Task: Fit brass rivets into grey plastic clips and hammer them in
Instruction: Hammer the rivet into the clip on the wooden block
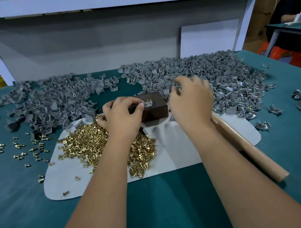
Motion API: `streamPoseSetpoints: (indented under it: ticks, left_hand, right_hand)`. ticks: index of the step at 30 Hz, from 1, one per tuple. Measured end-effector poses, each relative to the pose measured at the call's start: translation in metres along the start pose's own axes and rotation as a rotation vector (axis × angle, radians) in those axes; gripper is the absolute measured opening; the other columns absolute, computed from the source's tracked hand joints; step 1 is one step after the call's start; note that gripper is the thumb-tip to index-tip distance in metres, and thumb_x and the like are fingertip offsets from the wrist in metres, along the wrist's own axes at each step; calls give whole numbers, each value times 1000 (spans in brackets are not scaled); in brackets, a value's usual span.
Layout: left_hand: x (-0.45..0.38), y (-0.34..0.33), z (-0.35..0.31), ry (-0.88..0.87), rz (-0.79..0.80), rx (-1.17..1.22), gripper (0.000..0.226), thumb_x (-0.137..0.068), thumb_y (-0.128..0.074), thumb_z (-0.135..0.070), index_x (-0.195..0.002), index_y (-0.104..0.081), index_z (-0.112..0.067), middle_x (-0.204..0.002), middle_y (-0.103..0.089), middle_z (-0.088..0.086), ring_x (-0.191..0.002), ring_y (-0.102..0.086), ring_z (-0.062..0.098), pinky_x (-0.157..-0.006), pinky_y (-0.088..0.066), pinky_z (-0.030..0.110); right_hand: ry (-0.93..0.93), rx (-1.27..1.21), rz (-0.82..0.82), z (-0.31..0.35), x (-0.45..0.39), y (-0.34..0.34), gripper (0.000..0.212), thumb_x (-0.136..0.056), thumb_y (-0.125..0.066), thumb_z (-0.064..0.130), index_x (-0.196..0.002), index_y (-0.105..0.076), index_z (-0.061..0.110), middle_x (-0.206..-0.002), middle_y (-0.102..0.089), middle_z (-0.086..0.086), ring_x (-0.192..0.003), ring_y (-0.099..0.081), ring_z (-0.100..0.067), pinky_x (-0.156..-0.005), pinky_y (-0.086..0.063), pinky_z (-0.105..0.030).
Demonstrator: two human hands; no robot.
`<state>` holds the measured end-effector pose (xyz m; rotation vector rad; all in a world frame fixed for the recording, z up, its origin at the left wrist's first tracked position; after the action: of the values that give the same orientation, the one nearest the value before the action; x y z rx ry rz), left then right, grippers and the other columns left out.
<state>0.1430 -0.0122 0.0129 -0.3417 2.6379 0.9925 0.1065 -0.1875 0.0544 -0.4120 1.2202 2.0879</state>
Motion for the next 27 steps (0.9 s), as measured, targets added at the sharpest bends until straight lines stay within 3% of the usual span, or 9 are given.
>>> streamPoseSetpoints:
  ticks: [2, 4, 8, 12, 14, 18, 21, 24, 27]
  left_hand:
    - [0, 0, 0, 3, 5, -8, 9, -91, -60, -43, -82, -60, -44, -105, -49, -26, -126, -29, 19, -93, -15, 41]
    - [1, 0, 1, 5, 0, -11, 8, -92, -60, -43, -84, -62, -44, -107, -52, -25, -127, -29, 20, -95, -16, 42]
    - [1, 3, 2, 16, -15, 2, 6, -91, -61, -43, -87, -65, -42, -112, -56, -24, -127, -29, 20, -103, -18, 47]
    - [4, 3, 2, 26, -17, 17, 9, -90, -62, -43, -82, -61, -45, -105, -52, -27, -126, -29, 18, -105, -18, 48]
    - [4, 3, 2, 31, -19, 24, 11, -89, -63, -43, -79, -61, -45, -104, -53, -27, -126, -29, 18, -104, -17, 46]
    - [3, 3, 4, 41, -25, 46, 6, -88, -63, -45, -82, -63, -44, -109, -57, -25, -126, -28, 16, -101, -16, 44]
    - [2, 3, 4, 19, -32, 30, 6, -88, -63, -46, -90, -68, -44, -109, -58, -24, -124, -29, 16, -100, -18, 45]
    - [2, 4, 3, 15, -59, -1, 4, -88, -65, -46, -86, -68, -44, -100, -55, -27, -123, -31, 16, -97, -19, 45]
    - [4, 4, 2, 11, -81, 0, 6, -87, -66, -46, -81, -66, -44, -95, -56, -27, -123, -31, 15, -98, -18, 46]
  right_hand:
    - [26, 270, -5, -14, 6, 15, 31, -91, -52, 30, -118, -59, 15, -117, -57, -10, -108, -47, -27, -88, -39, -38]
    - [-45, 453, 93, -34, 12, 22, 35, -90, -53, 31, -116, -55, 7, -118, -54, -15, -109, -49, -32, -84, -42, -39]
    - [-196, 448, 347, -62, 20, 16, 31, -93, -51, 31, -112, -61, 8, -112, -57, -14, -103, -55, -33, -69, -38, -33]
    - [-201, 418, 340, -61, 22, 11, 26, -92, -55, 24, -113, -57, 8, -110, -62, -12, -99, -61, -31, -65, -36, -29]
    - [-179, 394, 290, -54, 19, 13, 21, -93, -55, 21, -108, -49, 7, -101, -65, -10, -87, -63, -30, -57, -35, -27]
    - [-60, 311, 138, -30, 13, 29, 19, -93, -54, 20, -97, -37, 15, -74, -57, -3, -53, -43, -22, -42, -18, -24]
    - [92, 225, 68, -12, 17, 39, 19, -96, -48, 31, -115, -46, 30, -70, -53, 2, -54, -41, -22, -44, -15, -22]
    - [167, 231, 128, 1, 24, 39, 40, -98, -44, 36, -135, -36, 49, -69, -45, 6, -52, -34, -16, -44, -17, -20]
    - [171, 221, 154, 6, 28, 38, 47, -99, -42, 35, -138, -26, 58, -67, -40, 7, -52, -34, -14, -43, -19, -21]
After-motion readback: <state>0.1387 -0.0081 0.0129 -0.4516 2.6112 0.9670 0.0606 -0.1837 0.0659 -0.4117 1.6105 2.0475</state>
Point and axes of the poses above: each hand's wrist, its own x-axis away from the middle knuckle, its own y-axis out of the back of the hand, z = x × y, the point moved 6 cm from there along -x, towards the middle knuckle
